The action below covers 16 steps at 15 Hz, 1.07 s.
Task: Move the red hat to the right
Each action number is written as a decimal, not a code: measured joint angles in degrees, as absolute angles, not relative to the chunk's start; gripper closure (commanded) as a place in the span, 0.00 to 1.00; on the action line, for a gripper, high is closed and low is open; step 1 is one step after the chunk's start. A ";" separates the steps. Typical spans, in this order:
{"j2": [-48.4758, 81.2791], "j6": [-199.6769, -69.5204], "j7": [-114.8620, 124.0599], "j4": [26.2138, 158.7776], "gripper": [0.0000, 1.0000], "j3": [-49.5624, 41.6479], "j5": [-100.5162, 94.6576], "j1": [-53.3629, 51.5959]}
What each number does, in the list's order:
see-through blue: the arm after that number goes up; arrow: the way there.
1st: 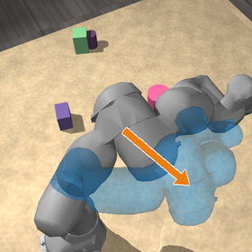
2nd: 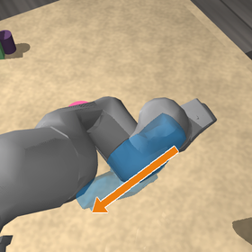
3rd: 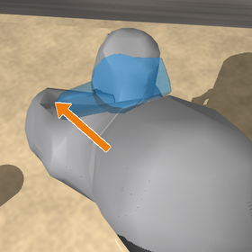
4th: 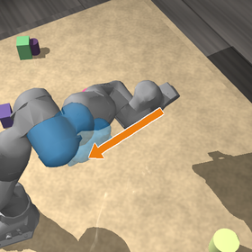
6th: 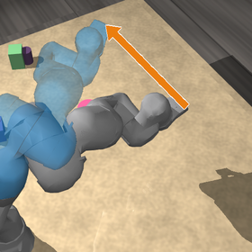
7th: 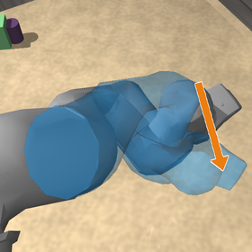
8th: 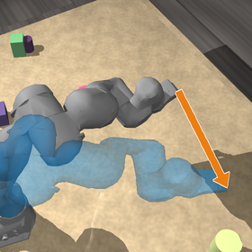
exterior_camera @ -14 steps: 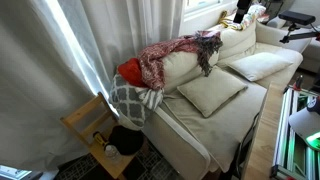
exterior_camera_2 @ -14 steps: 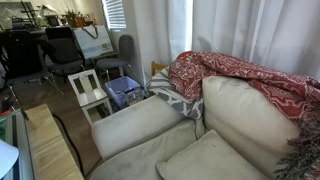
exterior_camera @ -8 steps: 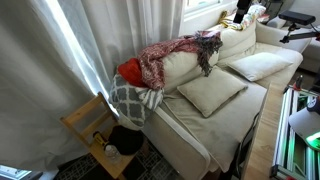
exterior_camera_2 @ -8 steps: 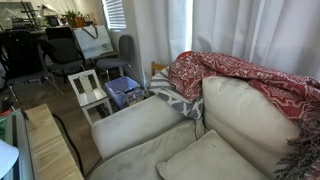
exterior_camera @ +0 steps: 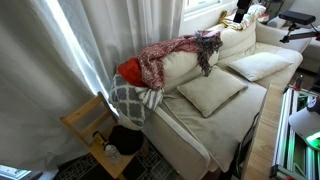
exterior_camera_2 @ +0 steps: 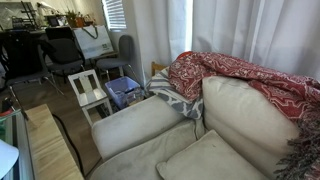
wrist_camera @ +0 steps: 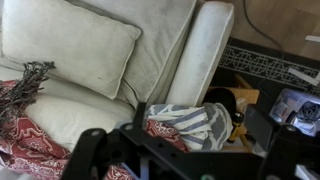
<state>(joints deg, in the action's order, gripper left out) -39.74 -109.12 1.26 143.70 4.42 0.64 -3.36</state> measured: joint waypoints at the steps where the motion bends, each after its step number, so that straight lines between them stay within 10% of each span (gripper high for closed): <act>1: -39.09 -110.06 0.61 143.31 0.00 4.41 0.66 -3.49; 16: 6.42 -140.79 0.27 115.21 0.00 3.75 2.93 -4.25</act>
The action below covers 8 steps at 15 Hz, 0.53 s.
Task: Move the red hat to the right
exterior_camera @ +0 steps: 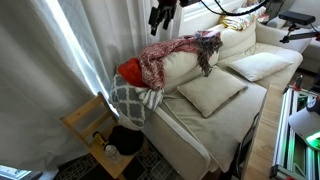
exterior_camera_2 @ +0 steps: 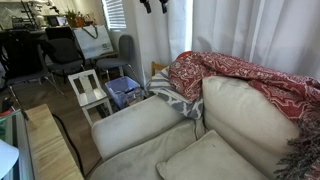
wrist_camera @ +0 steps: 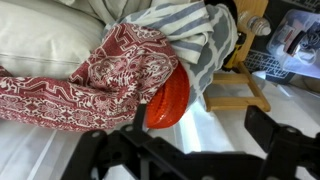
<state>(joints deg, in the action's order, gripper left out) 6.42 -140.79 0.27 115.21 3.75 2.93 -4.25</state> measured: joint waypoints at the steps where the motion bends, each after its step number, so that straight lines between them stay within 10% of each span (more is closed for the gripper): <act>1: 9.22 -142.15 2.14 113.08 0.00 3.54 1.93 -4.24; 8: 25.09 -144.98 18.46 99.35 0.00 -0.83 -6.76 -7.28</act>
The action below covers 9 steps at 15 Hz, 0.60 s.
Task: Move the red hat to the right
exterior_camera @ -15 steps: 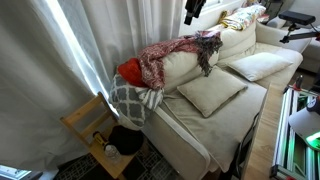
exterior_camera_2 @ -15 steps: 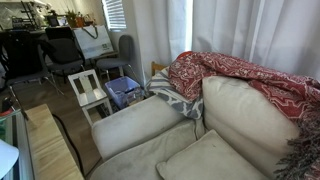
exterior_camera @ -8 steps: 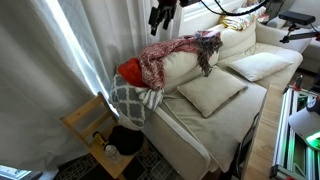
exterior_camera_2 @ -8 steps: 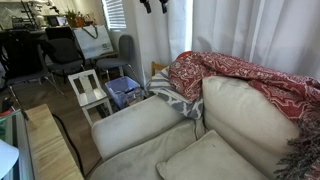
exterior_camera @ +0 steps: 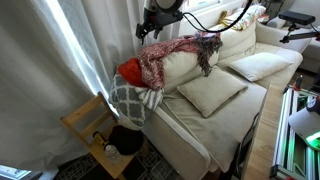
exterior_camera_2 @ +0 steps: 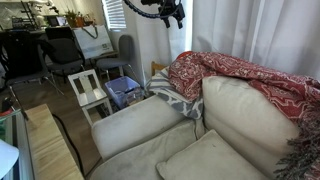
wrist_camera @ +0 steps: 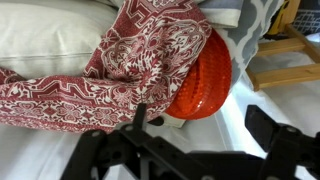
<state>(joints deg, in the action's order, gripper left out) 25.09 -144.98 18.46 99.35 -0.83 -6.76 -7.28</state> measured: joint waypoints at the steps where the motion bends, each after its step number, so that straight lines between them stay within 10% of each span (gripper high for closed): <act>1: 26.79 -144.98 20.26 97.78 0.00 -1.54 -7.65 -8.22; 9: 27.37 -144.98 20.55 96.83 0.00 -1.76 -7.67 -8.53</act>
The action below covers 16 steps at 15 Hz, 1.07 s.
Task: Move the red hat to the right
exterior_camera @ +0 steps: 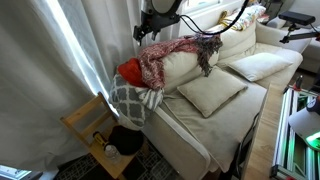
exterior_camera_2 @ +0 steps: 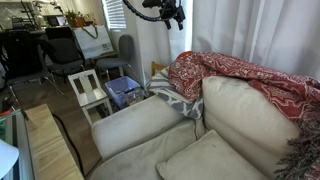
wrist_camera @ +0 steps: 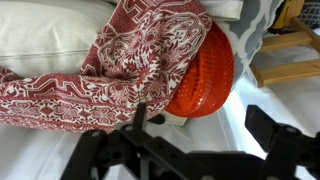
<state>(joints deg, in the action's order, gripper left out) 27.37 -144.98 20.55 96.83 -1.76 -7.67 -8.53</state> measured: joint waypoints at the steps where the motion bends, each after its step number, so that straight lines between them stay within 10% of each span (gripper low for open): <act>1: 27.37 -144.98 20.55 96.81 0.00 -1.76 -7.67 -8.53; 16: 50.41 -144.74 25.88 76.99 0.00 -5.58 -7.07 -15.53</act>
